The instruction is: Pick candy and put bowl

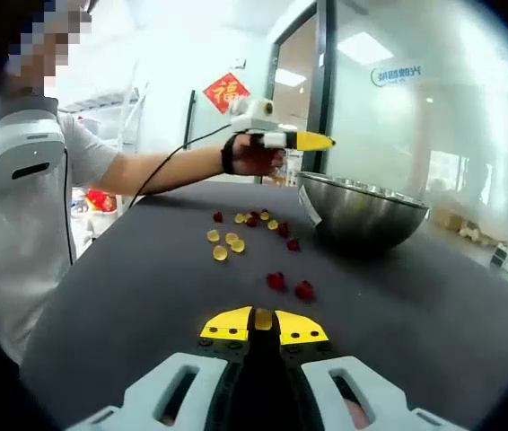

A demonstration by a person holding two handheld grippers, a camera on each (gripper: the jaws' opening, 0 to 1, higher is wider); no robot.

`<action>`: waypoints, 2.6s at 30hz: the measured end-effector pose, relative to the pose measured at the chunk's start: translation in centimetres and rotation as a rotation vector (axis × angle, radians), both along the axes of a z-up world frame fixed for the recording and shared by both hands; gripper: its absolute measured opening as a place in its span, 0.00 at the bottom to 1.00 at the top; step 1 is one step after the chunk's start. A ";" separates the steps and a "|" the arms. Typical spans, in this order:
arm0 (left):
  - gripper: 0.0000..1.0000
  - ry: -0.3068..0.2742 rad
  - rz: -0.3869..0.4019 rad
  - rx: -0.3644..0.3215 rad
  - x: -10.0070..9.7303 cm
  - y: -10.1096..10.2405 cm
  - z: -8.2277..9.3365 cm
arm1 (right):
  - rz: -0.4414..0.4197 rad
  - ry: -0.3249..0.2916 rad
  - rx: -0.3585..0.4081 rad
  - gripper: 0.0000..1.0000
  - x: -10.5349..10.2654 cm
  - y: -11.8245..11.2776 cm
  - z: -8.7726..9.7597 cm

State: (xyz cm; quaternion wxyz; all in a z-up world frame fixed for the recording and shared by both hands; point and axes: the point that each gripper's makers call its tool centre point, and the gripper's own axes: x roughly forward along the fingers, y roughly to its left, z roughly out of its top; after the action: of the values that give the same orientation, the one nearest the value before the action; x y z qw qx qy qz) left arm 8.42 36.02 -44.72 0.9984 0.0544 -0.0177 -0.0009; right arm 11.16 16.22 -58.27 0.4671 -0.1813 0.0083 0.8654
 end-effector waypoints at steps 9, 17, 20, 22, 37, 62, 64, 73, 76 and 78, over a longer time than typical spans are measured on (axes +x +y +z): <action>0.14 0.012 -0.014 0.001 -0.3 -0.4 -0.6 | 0.005 -0.013 0.003 0.04 -0.1 0.0 0.0; 0.15 0.067 -0.143 0.052 -7.5 -5.0 -2.0 | 0.007 -0.020 0.012 0.03 -0.2 -0.1 0.1; 0.15 0.062 -0.158 0.021 -9.7 -5.8 -3.4 | 0.007 -0.023 0.011 0.03 -0.3 0.0 0.1; 0.15 0.064 -0.162 0.016 -10.8 -6.2 -4.7 | 0.001 -0.024 0.013 0.03 -0.2 0.0 0.2; 0.15 0.183 -0.239 0.024 -10.8 -7.2 -9.4 | -0.213 0.122 0.282 0.03 4.4 8.5 13.0; 0.15 0.187 -0.239 0.019 -10.8 -7.0 -9.6 | -0.210 0.184 0.243 0.14 3.8 12.5 13.6; 0.15 0.190 -0.251 0.020 -10.9 -7.2 -9.6 | -0.138 0.181 0.217 0.14 2.7 9.2 12.0; 0.15 0.259 -0.375 0.039 -13.0 -9.2 -10.2 | 0.017 0.165 -0.004 0.14 0.3 -2.4 2.4; 0.15 0.286 -0.371 0.056 -13.9 -9.2 -10.6 | 0.041 0.122 -0.015 0.14 -0.3 -2.8 1.7; 0.15 0.322 -0.375 0.078 -14.5 -9.2 -11.2 | 0.070 0.145 -0.032 0.14 -1.1 -2.7 1.6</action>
State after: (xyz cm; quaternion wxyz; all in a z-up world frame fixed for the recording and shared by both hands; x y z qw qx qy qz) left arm -6.10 26.79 -55.97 0.9679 0.0876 0.1318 -0.1954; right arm 10.05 13.54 -56.70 0.4317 -0.1259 0.0498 0.8918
